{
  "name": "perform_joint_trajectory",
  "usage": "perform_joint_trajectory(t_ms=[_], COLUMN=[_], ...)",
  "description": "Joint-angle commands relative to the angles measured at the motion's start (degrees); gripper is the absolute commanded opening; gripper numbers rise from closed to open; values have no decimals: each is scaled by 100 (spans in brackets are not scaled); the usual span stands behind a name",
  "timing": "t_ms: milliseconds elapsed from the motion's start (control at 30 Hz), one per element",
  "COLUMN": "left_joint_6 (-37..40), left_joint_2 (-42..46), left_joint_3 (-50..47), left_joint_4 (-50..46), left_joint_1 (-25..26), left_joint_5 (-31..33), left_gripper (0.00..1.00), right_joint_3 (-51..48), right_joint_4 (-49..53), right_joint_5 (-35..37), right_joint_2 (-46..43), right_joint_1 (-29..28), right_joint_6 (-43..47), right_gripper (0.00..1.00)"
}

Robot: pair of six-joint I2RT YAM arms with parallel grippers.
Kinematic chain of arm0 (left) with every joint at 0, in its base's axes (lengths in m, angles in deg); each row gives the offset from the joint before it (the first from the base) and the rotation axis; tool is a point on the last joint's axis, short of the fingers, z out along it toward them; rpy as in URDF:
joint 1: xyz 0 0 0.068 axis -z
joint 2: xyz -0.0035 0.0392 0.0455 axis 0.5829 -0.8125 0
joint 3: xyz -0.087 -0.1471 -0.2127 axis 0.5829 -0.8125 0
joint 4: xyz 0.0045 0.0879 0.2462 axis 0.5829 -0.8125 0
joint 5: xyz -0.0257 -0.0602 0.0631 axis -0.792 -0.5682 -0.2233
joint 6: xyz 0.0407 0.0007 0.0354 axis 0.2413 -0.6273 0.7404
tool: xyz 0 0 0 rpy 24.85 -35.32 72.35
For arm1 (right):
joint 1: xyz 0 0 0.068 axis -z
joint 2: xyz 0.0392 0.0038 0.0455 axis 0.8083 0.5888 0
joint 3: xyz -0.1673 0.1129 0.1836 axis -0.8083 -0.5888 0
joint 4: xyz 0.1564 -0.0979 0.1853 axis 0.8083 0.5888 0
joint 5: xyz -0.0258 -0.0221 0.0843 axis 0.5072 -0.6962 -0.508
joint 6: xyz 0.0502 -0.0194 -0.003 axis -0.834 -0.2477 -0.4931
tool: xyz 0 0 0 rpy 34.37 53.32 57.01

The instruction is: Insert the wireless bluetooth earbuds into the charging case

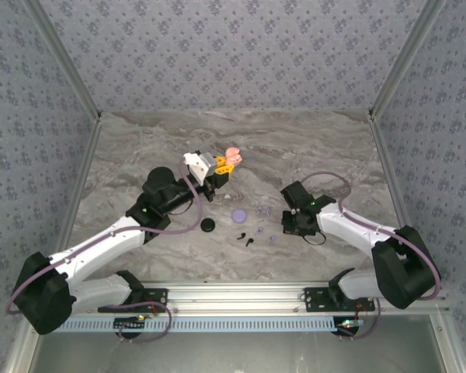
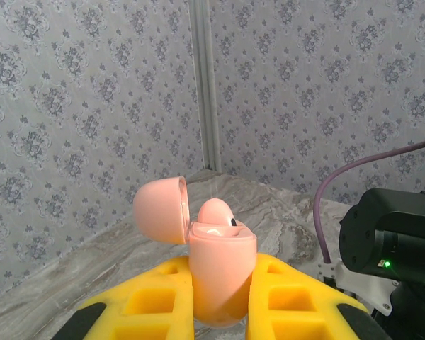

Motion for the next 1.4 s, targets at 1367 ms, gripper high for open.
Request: perform_joint_trajectory(t_ms=[1367], left_joint_6=[39], left_joint_2=[-61], left_joint_3=[142], left_joint_4=[42], left_joint_1=[37], left_joint_5=[-55], left_gripper=[0], right_joint_3=[80], right_joint_4=[-213], right_joint_5=[272], right_joint_2=[371], right_joint_1=[44], right_joint_6=[267], right_gripper=[44])
